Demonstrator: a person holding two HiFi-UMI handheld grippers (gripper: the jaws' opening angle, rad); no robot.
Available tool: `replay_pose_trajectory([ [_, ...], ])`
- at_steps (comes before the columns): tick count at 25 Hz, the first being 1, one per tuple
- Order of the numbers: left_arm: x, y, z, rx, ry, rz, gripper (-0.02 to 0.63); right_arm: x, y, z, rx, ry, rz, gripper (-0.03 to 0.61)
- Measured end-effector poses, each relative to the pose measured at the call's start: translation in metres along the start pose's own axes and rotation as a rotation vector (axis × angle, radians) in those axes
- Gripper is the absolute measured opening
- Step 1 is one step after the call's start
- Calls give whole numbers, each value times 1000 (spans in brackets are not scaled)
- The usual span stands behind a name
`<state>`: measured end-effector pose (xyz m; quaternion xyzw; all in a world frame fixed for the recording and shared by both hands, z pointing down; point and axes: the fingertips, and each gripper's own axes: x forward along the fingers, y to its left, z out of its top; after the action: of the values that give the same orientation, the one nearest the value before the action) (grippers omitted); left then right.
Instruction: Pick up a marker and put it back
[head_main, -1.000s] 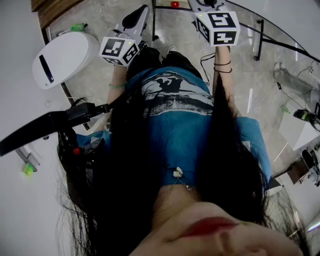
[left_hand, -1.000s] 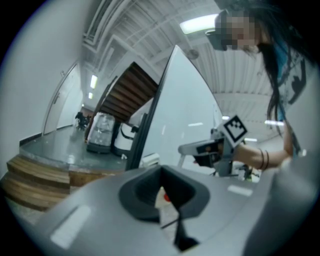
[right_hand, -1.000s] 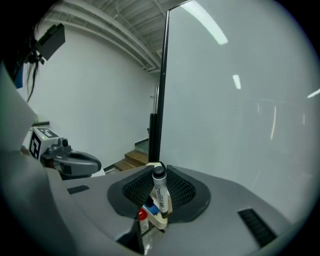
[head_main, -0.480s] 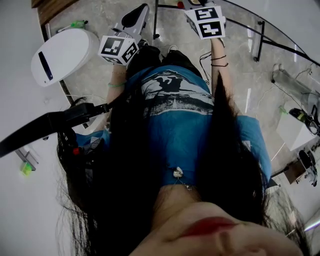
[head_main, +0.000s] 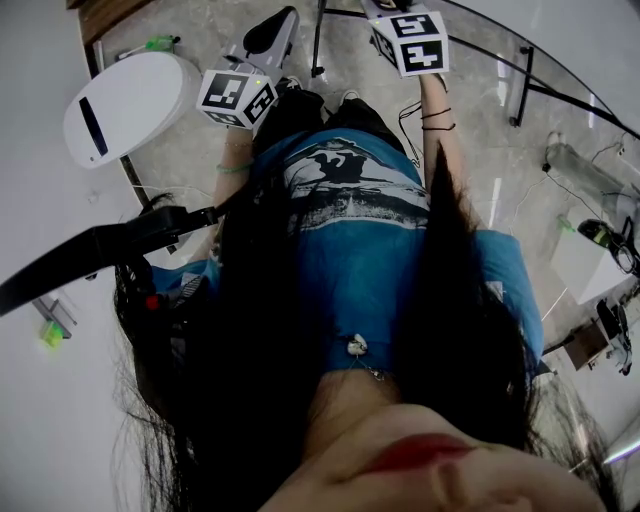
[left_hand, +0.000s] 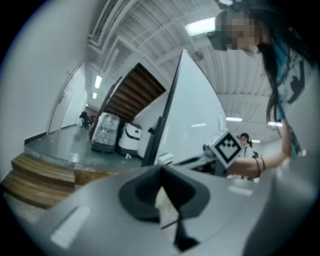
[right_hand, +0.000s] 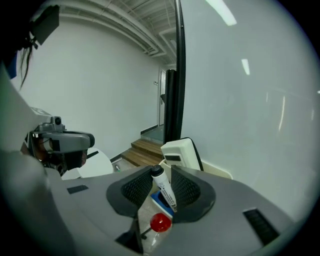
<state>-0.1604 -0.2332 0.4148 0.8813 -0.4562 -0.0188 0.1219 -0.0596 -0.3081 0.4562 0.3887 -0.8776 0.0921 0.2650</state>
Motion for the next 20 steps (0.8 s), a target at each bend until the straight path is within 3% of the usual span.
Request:
replay_pose_trajectory([
  [7, 5, -8, -4, -9, 6, -25, 3, -7, 11, -1, 73, -21, 61, 138],
  [13, 2, -5, 0, -10, 1, -49, 3, -13, 22, 13, 104, -56, 71, 143],
  [20, -12, 12, 5, -8, 1, -59, 3, -22, 38, 30, 277, -169, 76, 141],
])
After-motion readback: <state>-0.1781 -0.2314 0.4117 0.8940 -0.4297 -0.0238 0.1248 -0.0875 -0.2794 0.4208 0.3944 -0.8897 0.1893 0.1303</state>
